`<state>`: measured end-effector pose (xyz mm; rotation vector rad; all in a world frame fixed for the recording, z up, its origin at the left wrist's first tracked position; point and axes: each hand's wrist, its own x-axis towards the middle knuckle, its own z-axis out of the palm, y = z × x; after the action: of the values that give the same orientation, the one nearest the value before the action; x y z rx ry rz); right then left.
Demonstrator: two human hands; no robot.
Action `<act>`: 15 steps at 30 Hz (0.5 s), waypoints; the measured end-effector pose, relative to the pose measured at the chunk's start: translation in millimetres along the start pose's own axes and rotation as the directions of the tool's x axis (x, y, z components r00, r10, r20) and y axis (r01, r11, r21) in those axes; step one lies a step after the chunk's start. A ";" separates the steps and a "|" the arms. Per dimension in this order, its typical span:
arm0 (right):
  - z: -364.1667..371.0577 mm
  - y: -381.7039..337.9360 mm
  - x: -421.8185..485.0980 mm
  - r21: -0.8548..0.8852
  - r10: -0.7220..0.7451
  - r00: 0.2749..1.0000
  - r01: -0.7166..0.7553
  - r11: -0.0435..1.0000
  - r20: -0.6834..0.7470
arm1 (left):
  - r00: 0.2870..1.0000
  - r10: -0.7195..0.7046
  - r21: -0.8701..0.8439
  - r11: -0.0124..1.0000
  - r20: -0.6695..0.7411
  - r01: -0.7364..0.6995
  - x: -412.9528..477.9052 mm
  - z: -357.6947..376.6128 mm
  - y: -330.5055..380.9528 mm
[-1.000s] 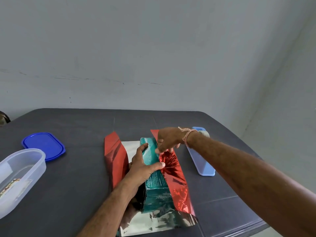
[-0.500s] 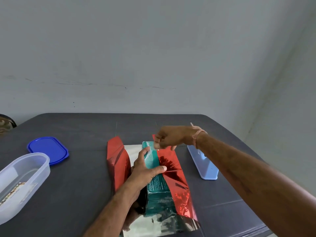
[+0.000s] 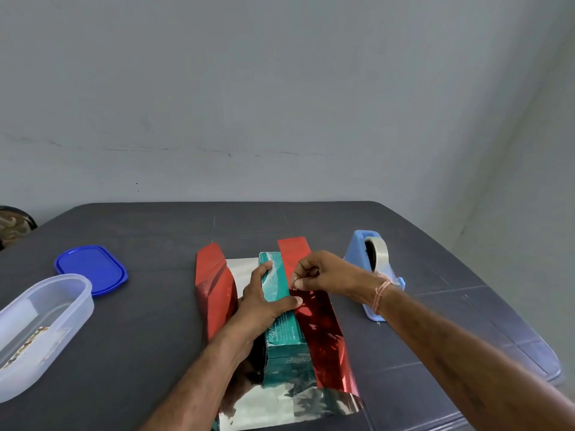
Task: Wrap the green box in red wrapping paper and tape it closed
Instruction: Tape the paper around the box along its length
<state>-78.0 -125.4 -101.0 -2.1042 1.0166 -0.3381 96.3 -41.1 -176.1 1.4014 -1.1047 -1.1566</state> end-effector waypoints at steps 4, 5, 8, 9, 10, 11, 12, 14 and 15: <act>7.3 4.9 3.0 -0.037 -0.023 0.999 0.021 0.999 -0.047 | 1.000 -0.024 0.009 1.000 -0.008 0.024 -0.5 0.1 0.3; 9.1 5.8 3.4 -0.039 -0.027 0.998 0.024 0.999 -0.064 | 1.000 -0.024 0.007 1.000 -0.009 0.024 -1.3 0.3 0.8; 13.5 6.1 4.2 -0.072 -0.045 0.993 0.038 0.997 -0.110 | 0.999 -0.034 0.005 0.999 -0.021 0.034 -1.5 0.7 0.7; 14.2 5.7 4.3 -0.084 -0.051 0.991 0.041 0.996 -0.120 | 0.999 -0.035 0.011 0.999 -0.024 0.035 -1.7 0.7 0.9; 14.7 5.7 4.2 -0.093 -0.056 0.990 0.044 0.995 -0.127 | 0.999 -0.036 0.014 0.999 -0.023 0.036 -1.7 0.7 0.7; 14.8 5.3 4.1 -0.105 -0.059 0.990 0.045 0.993 -0.131 | 0.999 -0.036 0.016 0.999 -0.021 0.036 -1.5 1.0 0.6; 14.9 4.9 4.1 -0.120 -0.063 0.989 0.046 0.992 -0.135 | 0.999 -0.036 0.015 0.999 -0.020 0.037 -1.5 1.0 0.7; 15.2 5.3 4.5 -0.147 -0.066 0.987 0.045 0.988 -0.145 | 0.999 -0.036 0.019 0.999 -0.020 0.037 -1.1 0.8 0.9; 15.7 5.2 4.6 -0.159 -0.068 0.986 0.044 0.986 -0.151 | 0.999 -0.035 0.019 0.999 -0.018 0.035 -1.4 0.6 1.2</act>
<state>-69.7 -122.8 -115.8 -2.2788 1.1064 -0.4711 95.4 -39.9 -174.7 1.4490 -1.0854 -1.1587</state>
